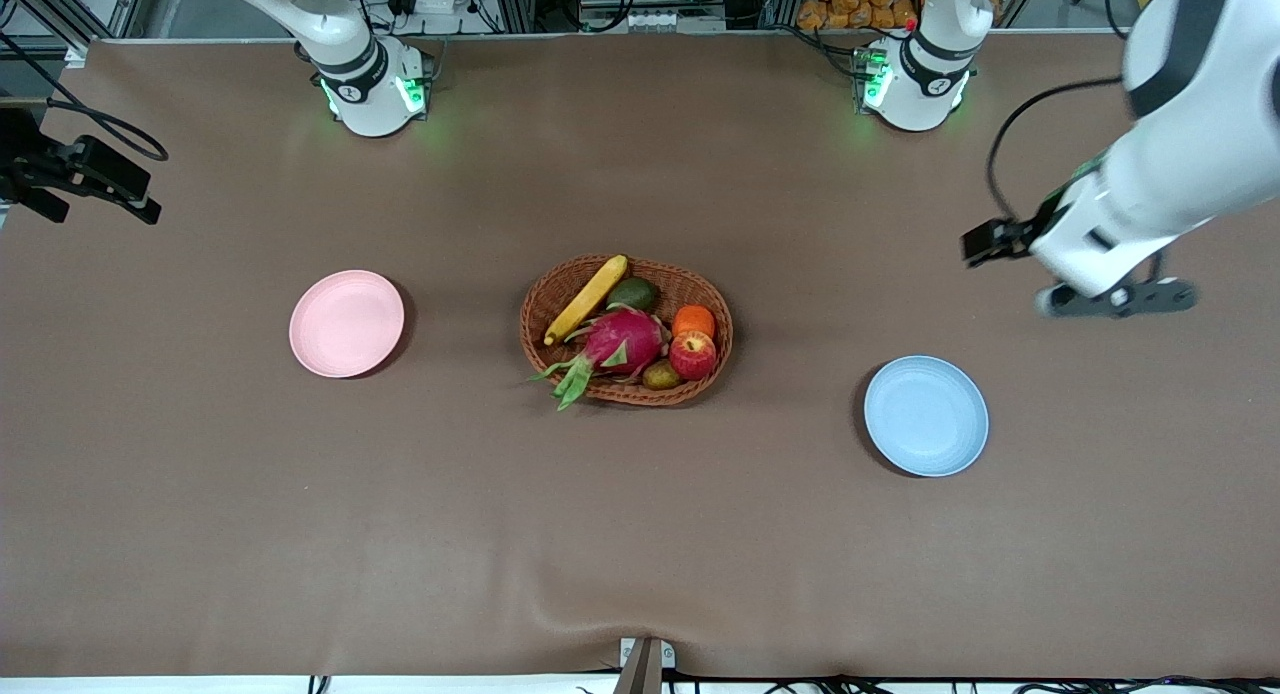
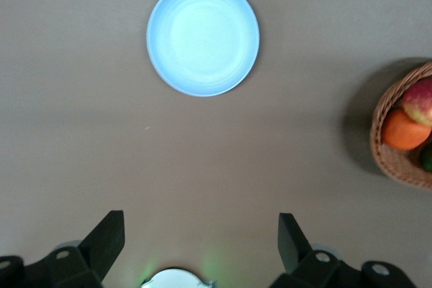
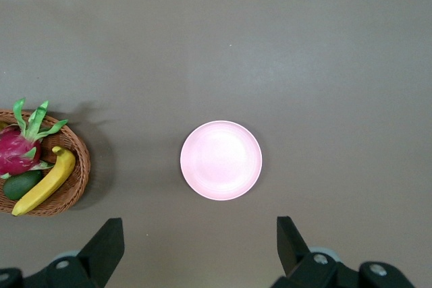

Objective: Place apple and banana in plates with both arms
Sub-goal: 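Move the left gripper over the basket toward the red apple, then lower the left gripper and grasp the red apple, then carry the apple to the blue plate while the right gripper reaches out, then lower the apple onto the blue plate while the right gripper grasps the banana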

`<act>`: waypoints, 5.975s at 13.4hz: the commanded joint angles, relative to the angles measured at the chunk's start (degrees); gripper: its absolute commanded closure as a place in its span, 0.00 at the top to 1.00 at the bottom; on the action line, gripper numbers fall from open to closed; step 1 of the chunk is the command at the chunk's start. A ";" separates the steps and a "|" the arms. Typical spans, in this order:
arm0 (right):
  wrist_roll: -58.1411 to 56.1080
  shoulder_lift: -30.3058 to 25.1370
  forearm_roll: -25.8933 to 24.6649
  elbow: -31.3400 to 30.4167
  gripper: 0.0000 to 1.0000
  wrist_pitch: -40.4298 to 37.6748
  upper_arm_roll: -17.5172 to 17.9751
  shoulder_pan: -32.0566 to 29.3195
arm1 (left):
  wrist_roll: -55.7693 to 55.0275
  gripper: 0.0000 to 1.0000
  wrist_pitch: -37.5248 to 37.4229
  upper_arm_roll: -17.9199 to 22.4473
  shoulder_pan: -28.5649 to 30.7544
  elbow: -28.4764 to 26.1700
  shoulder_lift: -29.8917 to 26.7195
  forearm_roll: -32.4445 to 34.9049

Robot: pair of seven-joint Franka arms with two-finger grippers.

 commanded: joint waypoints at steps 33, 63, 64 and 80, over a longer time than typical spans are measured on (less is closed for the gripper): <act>-0.25 0.30 0.13 0.95 1.00 -0.80 0.34 -0.57 | -53.11 1.00 43.56 -3.49 -21.83 -0.44 29.36 1.41; -1.04 2.31 -0.05 1.04 1.00 -0.62 0.60 2.05 | -21.76 0.00 21.24 -2.88 -3.47 -0.97 16.44 2.74; -1.04 3.71 -0.13 1.13 1.00 -0.62 0.60 4.07 | -19.29 0.00 20.36 -2.96 -1.72 -1.15 16.44 4.83; 28.99 30.87 16.64 0.60 1.00 10.70 0.51 15.24 | -27.87 0.00 22.99 -1.56 2.34 -1.85 26.90 22.33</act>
